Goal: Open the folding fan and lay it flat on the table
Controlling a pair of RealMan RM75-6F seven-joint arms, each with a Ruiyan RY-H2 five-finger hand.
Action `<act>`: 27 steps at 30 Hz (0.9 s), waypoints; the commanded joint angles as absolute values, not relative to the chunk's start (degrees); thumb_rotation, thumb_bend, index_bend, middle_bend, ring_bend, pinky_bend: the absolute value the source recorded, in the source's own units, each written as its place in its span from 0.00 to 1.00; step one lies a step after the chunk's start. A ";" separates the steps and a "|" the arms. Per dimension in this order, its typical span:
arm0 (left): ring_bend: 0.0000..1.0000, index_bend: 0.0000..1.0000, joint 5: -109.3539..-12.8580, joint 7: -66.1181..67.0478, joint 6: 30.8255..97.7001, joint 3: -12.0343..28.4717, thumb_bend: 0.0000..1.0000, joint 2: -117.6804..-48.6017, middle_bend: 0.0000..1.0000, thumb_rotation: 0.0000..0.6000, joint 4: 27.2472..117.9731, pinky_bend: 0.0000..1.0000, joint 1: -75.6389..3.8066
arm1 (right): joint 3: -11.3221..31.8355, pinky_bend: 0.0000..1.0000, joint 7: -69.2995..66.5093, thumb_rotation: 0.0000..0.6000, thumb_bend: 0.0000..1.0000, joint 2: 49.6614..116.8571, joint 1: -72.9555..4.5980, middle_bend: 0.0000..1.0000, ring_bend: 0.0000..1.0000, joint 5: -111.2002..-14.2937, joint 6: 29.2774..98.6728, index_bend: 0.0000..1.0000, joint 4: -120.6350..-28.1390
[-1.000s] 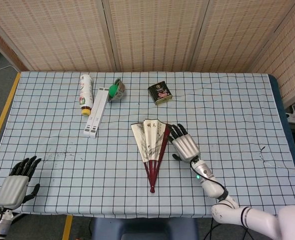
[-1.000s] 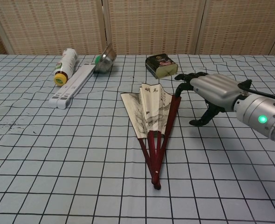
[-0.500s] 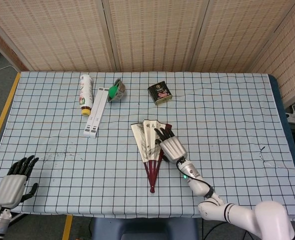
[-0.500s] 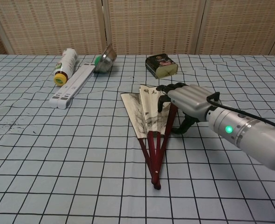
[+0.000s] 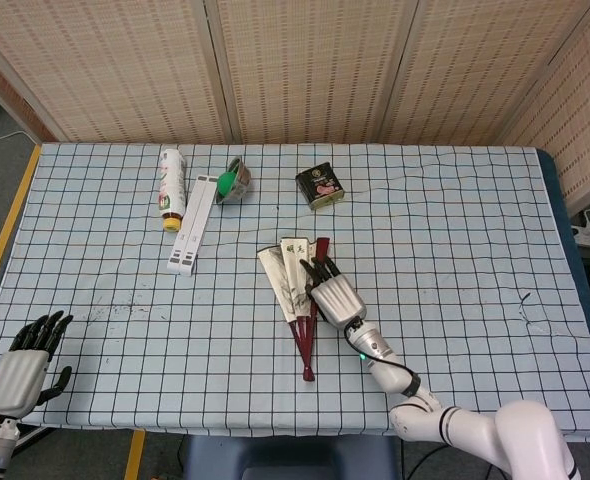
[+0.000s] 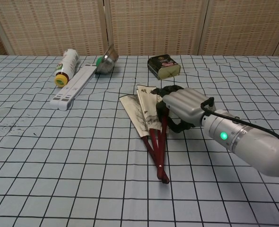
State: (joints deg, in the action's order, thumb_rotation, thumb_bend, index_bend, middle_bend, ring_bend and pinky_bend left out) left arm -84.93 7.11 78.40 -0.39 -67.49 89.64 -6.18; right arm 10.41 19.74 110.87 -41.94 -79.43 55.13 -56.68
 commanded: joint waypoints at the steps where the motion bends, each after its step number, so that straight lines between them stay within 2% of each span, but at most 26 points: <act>1: 0.00 0.00 -84.91 6.89 78.44 -0.43 0.43 -67.45 0.00 1.00 89.60 0.10 -6.18 | 10.23 0.00 17.47 1.00 0.74 109.83 -41.58 0.03 0.00 -80.92 57.74 0.63 -58.76; 8: 0.00 0.01 -86.30 2.69 77.17 -0.77 0.45 -68.56 0.00 1.00 87.71 0.11 -7.29 | 12.72 0.00 17.29 1.00 0.77 103.56 -40.89 0.04 0.00 -79.02 59.12 0.65 -70.93; 14: 0.00 0.13 -90.17 -6.54 76.92 -0.91 0.45 -73.60 0.00 1.00 83.40 0.12 -9.35 | 17.44 0.00 20.63 1.00 0.77 97.96 -41.82 0.04 0.00 -71.86 56.61 0.65 -83.84; 17: 0.00 0.12 -92.51 -12.43 76.56 -0.85 0.45 -77.04 0.00 1.00 81.92 0.12 -11.18 | 19.89 0.00 23.32 1.00 0.77 95.99 -42.75 0.04 0.00 -66.77 55.65 0.65 -88.95; 20: 0.00 0.07 -95.24 -20.66 75.59 -0.82 0.44 -79.92 0.00 1.00 81.61 0.13 -14.01 | 21.90 0.00 25.52 1.00 0.77 95.13 -43.89 0.04 0.00 -62.03 55.63 0.65 -92.59; 23: 0.00 0.04 -95.18 -27.74 76.29 2.00 0.44 -84.30 0.00 1.00 81.46 0.13 -16.61 | 24.05 0.00 26.18 1.00 0.77 94.71 -45.50 0.04 0.00 -57.21 55.16 0.65 -96.11; 27: 0.00 0.04 -91.12 -28.38 75.10 7.18 0.44 -89.87 0.00 0.98 81.62 0.12 -19.93 | 26.11 0.00 29.26 1.00 0.77 94.63 -48.83 0.04 0.00 -51.00 55.48 0.65 -99.30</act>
